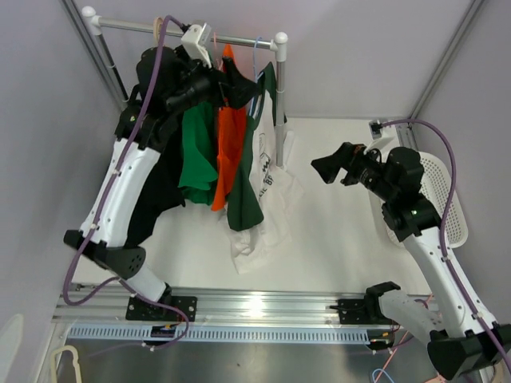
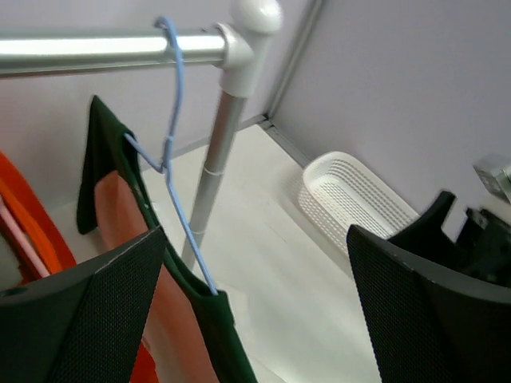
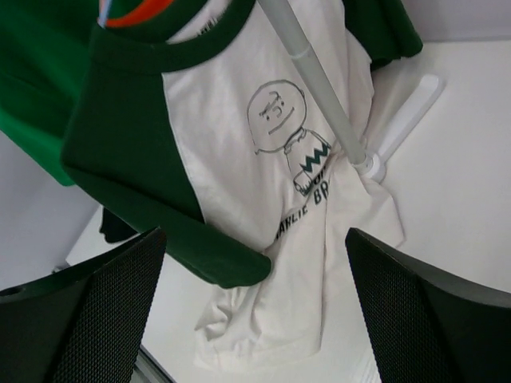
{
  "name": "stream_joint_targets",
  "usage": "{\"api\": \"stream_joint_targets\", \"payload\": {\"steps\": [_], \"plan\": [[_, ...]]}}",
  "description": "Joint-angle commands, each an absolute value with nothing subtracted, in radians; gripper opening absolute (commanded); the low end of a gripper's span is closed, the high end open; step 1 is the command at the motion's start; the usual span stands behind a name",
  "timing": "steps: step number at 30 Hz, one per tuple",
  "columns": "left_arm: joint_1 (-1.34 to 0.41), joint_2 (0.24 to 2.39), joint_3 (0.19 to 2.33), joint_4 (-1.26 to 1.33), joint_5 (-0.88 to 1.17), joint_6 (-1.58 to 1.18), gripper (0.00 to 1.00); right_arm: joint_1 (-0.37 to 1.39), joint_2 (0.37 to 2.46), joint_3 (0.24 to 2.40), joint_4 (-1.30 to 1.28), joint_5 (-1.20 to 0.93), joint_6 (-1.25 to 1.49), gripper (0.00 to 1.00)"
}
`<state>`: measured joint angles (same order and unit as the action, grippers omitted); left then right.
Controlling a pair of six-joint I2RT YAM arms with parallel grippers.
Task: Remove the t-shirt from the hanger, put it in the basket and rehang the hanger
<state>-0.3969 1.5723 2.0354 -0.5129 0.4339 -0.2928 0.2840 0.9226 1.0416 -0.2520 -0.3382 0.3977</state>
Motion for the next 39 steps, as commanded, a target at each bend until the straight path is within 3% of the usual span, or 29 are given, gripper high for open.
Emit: {"api": "stream_joint_targets", "payload": {"steps": [1, 16, 21, 25, 33, 36, 39], "plan": [[-0.413, 1.653, 2.196, -0.650, 0.209, -0.247, 1.00, 0.308, 0.927, 1.088, -0.256, -0.335, 0.316, 0.99], [-0.446, 1.877, 2.273, -0.574, 0.012, -0.256, 0.87, 0.313, 0.819, 1.103, -0.368, -0.140, 0.250, 0.99], [-0.474, 1.890, 2.272, -0.535, -0.047, -0.235, 0.79, 0.311, 0.818, 1.098, -0.370, -0.135, 0.252, 0.99], [-0.509, 1.882, 2.258, -0.488, -0.115, -0.184, 0.67, 0.311, 0.816, 1.089, -0.368, -0.135, 0.252, 1.00], [-0.597, 1.824, 2.158, -0.341, -0.273, -0.057, 0.65, 0.311, 0.821, 1.078, -0.360, -0.138, 0.252, 0.99], [-0.597, 1.832, 2.160, -0.334, -0.296, -0.058, 0.56, 0.311, 0.825, 1.078, -0.357, -0.141, 0.253, 1.00], [-0.597, 1.836, 2.152, -0.328, -0.317, -0.058, 0.30, 0.311, 0.828, 1.078, -0.359, -0.140, 0.253, 1.00]]}}
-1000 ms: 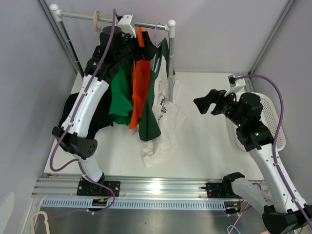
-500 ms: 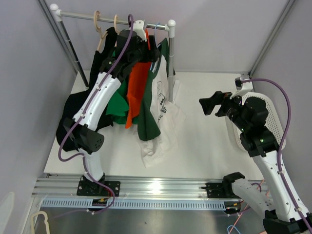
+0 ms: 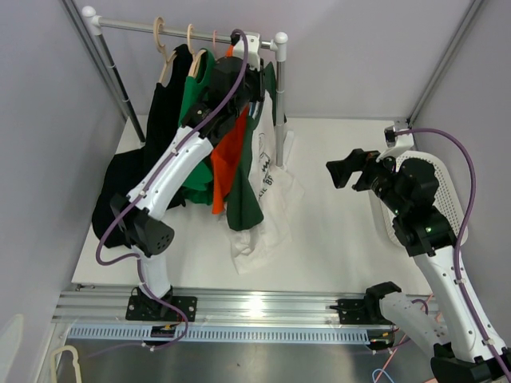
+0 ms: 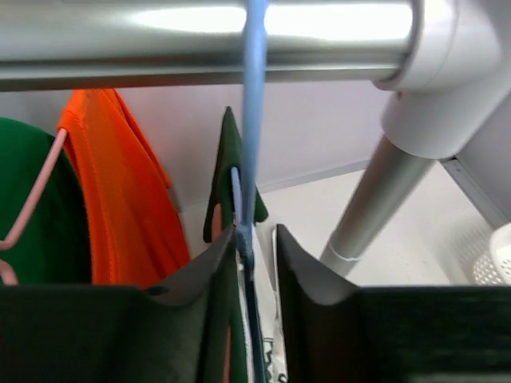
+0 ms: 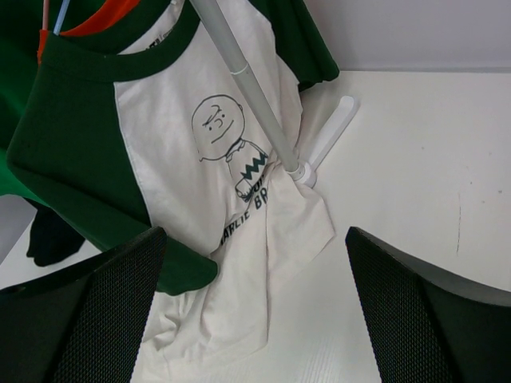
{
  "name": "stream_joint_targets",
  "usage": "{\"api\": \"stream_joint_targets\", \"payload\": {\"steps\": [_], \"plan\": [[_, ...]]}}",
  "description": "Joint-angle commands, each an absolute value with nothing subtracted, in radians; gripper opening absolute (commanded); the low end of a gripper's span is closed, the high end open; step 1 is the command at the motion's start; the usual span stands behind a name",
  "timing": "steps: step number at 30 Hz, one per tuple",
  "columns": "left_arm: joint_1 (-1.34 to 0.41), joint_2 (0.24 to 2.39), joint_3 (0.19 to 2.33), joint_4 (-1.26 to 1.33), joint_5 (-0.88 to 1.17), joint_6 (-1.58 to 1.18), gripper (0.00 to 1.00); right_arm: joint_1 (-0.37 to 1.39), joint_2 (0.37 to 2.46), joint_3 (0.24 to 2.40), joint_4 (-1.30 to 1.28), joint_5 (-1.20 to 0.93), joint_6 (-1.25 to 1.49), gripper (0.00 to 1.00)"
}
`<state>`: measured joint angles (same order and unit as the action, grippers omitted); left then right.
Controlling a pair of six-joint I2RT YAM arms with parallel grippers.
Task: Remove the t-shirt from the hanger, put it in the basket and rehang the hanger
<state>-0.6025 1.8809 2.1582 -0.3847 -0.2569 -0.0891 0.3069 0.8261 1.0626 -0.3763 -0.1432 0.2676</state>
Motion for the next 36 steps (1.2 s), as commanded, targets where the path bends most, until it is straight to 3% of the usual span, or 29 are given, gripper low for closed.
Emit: {"api": "stream_joint_targets", "payload": {"steps": [1, 3, 6, 12, 22, 29, 36], "plan": [[-0.597, 1.836, 2.149, -0.324, -0.324, -0.058, 0.27, 0.311, 0.830, 1.077, -0.354, -0.138, 0.255, 0.99], [-0.595, 1.829, 2.140, -0.313, -0.336, -0.058, 0.24, 0.313, 0.831, 1.078, -0.356, -0.138, 0.253, 1.00], [-0.595, 1.815, 2.123, -0.281, -0.353, -0.055, 0.01, 0.313, 0.845, 1.081, -0.357, -0.146, 0.253, 1.00], [-0.595, 1.787, 2.148, -0.272, -0.388, -0.037, 0.01, 0.318, 0.914, 1.124, -0.368, -0.259, 0.238, 0.99], [-0.595, 1.687, 2.189, -0.256, -0.405, -0.018, 0.01, 0.417, 0.989, 1.190, -0.341, -0.232, 0.219, 0.99], [-0.597, 1.614, 2.088, -0.319, -0.531, -0.193, 0.01, 0.662, 1.078, 1.249, -0.322, -0.204, 0.109, 1.00], [-0.618, 1.575, 2.082, -0.535, -0.704, -0.417, 0.01, 0.867, 1.166, 1.258, -0.138, -0.157, 0.112, 1.00]]}}
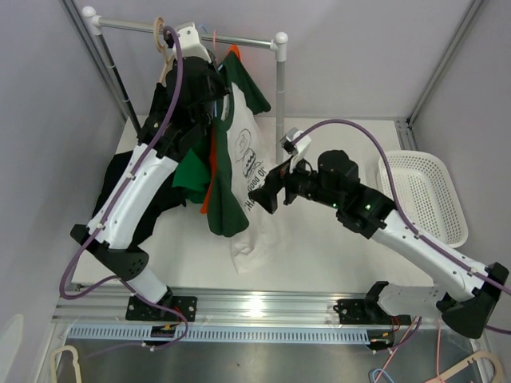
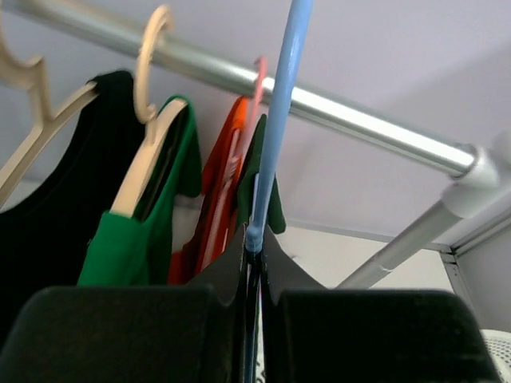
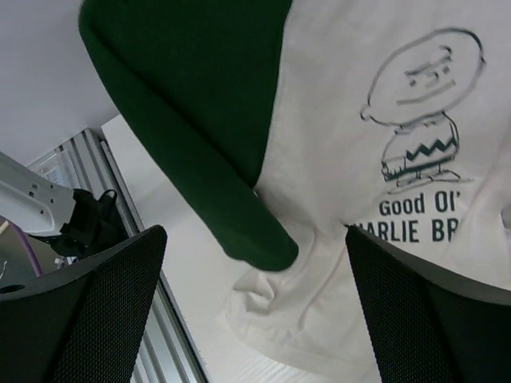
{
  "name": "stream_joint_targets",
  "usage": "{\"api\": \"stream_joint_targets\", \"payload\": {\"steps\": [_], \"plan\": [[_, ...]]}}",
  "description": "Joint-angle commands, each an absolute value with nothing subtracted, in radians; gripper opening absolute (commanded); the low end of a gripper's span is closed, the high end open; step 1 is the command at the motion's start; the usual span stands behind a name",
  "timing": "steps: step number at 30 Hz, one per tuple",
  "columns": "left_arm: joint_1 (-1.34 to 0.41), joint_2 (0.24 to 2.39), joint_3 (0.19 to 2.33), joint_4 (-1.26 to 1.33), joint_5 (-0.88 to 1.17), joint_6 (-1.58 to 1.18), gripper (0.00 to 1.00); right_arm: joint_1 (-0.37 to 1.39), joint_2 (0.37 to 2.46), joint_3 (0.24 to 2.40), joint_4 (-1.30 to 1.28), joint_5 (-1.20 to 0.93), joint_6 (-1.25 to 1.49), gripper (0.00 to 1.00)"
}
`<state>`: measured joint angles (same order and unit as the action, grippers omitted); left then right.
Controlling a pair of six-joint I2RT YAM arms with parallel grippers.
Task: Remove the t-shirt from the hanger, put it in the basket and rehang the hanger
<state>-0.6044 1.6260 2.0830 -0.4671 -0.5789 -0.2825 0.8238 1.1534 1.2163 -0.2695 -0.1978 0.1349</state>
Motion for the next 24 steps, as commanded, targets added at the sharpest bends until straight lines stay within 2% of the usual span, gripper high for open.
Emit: {"api": "stream_joint_targets", "payload": {"steps": [1, 11, 12, 13, 14, 15, 16, 18, 24], "plan": [[-0.627, 1.572, 2.080, -0.561, -0.721, -0.425, 0.01, 0.903, 1.176, 1.255, -0.117, -0.153, 0.113, 1.00], [-0.650, 1.559, 2.071, -0.584, -0.764, -0.443, 0.01, 1.069, 1.296, 1.285, -0.016, -0.078, 0.092, 0.99], [-0.652, 1.557, 2.072, -0.591, -0.762, -0.449, 0.01, 1.078, 1.308, 1.289, -0.012, -0.069, 0.092, 0.93], [-0.653, 1.555, 2.069, -0.591, -0.759, -0.452, 0.01, 1.086, 1.318, 1.292, -0.011, -0.042, 0.089, 0.76], [-0.657, 1.554, 2.069, -0.591, -0.755, -0.454, 0.01, 1.095, 1.327, 1.296, -0.017, -0.028, 0.087, 0.59], [-0.657, 1.552, 2.068, -0.589, -0.750, -0.453, 0.01, 1.106, 1.344, 1.305, -0.021, -0.014, 0.089, 0.25], [-0.658, 1.552, 2.069, -0.583, -0.747, -0.451, 0.01, 1.112, 1.350, 1.311, -0.031, -0.002, 0.090, 0.15], [-0.658, 1.552, 2.066, -0.575, -0.735, -0.440, 0.01, 1.135, 1.345, 1.313, -0.054, 0.015, 0.094, 0.00], [-0.657, 1.571, 2.069, -0.522, -0.698, -0.396, 0.01, 1.271, 1.261, 1.269, -0.120, 0.126, 0.107, 0.00]]}}
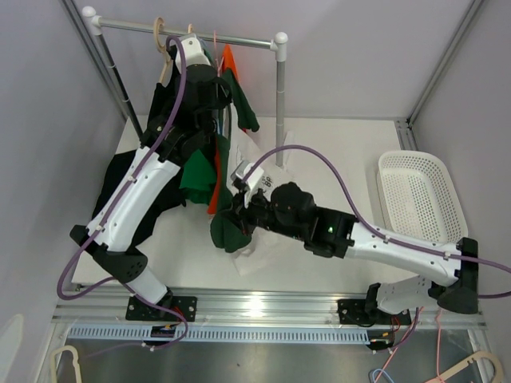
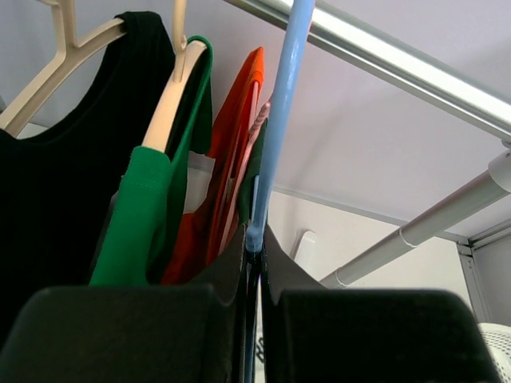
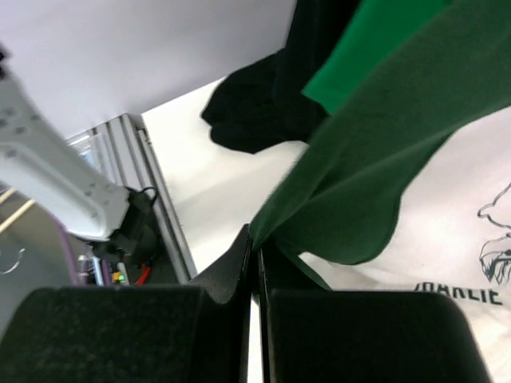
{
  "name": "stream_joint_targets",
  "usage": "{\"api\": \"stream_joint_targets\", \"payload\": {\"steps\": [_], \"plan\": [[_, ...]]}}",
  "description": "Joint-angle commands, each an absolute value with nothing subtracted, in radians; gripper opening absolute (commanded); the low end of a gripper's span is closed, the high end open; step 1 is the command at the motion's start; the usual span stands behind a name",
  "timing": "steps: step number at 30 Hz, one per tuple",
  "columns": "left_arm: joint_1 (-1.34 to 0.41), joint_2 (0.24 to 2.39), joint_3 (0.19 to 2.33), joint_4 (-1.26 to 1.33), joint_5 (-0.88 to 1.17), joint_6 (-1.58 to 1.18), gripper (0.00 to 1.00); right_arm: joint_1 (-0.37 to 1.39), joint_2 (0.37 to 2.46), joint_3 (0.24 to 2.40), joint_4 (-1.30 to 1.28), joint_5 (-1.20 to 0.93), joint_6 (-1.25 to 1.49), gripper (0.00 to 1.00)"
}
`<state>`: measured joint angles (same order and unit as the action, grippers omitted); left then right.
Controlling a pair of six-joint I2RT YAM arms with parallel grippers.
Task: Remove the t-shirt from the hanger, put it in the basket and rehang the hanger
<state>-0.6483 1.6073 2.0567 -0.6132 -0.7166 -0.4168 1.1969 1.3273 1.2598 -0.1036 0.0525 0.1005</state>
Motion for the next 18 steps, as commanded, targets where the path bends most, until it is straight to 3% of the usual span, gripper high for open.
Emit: {"api": "stream_joint_targets", "payload": {"steps": [1, 4, 8, 14, 18], "plan": [[-0.658, 1.577, 2.069, -0.500, -0.699, -0.390, 0.01, 1.340, 1.235, 1.246, -0.132, 0.146, 0.110, 0.00], [-0.657, 1.603, 2.083, -0.480, -0.712, -0.357, 0.01, 1.493, 1.203, 1.162, -0.127, 0.247, 0.161, 0.00], [-0.657, 1.631, 2.141, -0.517, -0.700, -0.351, 0.01, 1.554, 1.219, 1.011, -0.038, 0.302, 0.299, 0.00], [-0.660, 1.508, 2.126, -0.734, -0.473, -0.481, 0.01, 1.374, 1.198, 0.992, -0.067, 0.347, 0.334, 0.00], [-0.664, 1.263, 1.801, -0.669, -0.258, -0.496, 0.01, 1.251, 1.102, 1.048, -0.167, 0.429, 0.324, 0.00]]}}
